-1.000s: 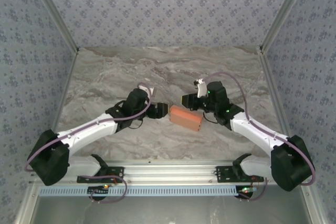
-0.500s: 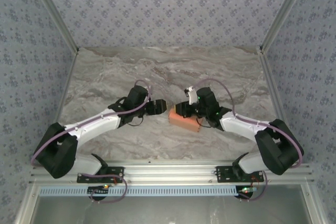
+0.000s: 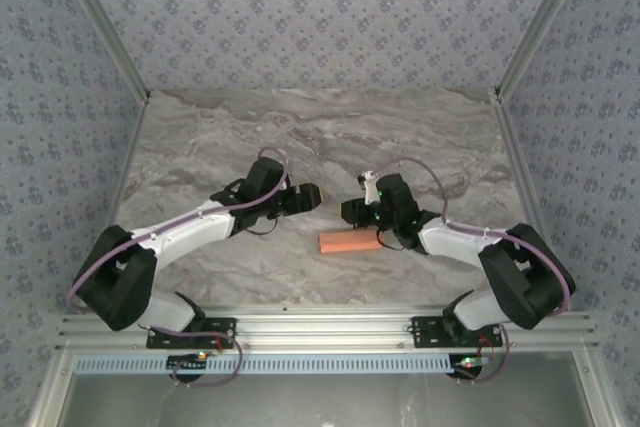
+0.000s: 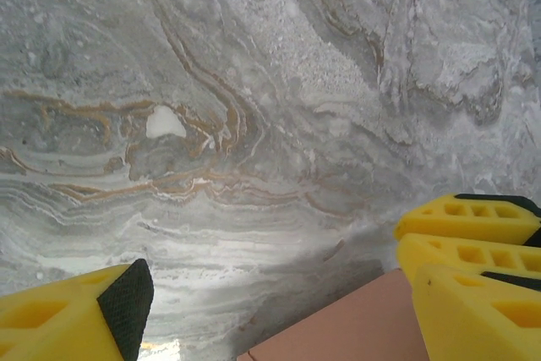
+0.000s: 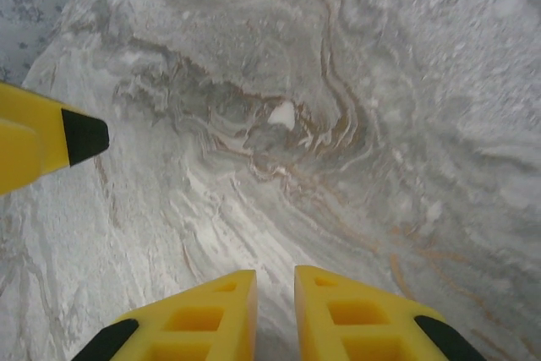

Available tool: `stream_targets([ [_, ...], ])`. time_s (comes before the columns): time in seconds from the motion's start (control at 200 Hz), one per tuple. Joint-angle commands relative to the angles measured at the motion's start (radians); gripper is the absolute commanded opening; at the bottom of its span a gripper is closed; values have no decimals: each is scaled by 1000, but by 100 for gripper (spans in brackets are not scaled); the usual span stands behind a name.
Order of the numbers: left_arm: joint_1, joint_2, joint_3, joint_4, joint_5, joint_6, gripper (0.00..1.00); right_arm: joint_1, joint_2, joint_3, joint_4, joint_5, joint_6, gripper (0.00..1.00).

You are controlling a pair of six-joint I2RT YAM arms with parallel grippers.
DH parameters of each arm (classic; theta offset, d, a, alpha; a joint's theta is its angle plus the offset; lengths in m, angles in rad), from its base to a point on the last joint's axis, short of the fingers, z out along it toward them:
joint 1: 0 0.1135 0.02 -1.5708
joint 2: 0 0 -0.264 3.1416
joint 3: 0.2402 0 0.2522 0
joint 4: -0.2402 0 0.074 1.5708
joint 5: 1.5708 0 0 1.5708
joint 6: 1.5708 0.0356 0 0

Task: Fold the paper box

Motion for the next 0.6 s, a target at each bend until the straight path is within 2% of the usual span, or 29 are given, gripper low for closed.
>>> stream_targets([
  [0.0, 19, 7, 66, -45, 14, 70, 83, -13, -68, 119, -158, 31, -52, 23],
  [0.24, 25, -31, 114, -85, 63, 283, 83, -49, -191, 235, -412, 81, -152, 29],
  [0.32, 8, -58, 116, -82, 61, 362, 83, -59, -252, 264, -506, 120, -179, 36],
  [0.425, -30, -54, 151, -160, 32, 469, 83, -62, -296, 315, -640, 65, -294, 45],
  [0.455, -35, -45, 170, -205, 21, 491, 83, -63, -293, 337, -689, 6, -408, 47],
  [0.53, -37, -27, 214, -311, -7, 523, 82, -10, -278, 422, -907, -111, -751, 61],
  [0.57, -36, -28, 220, -347, -15, 536, 83, 38, -273, 457, -1050, -118, -969, 65],
  [0.595, -34, -31, 216, -356, -18, 539, 83, 76, -271, 467, -1101, -73, -1083, 70],
])
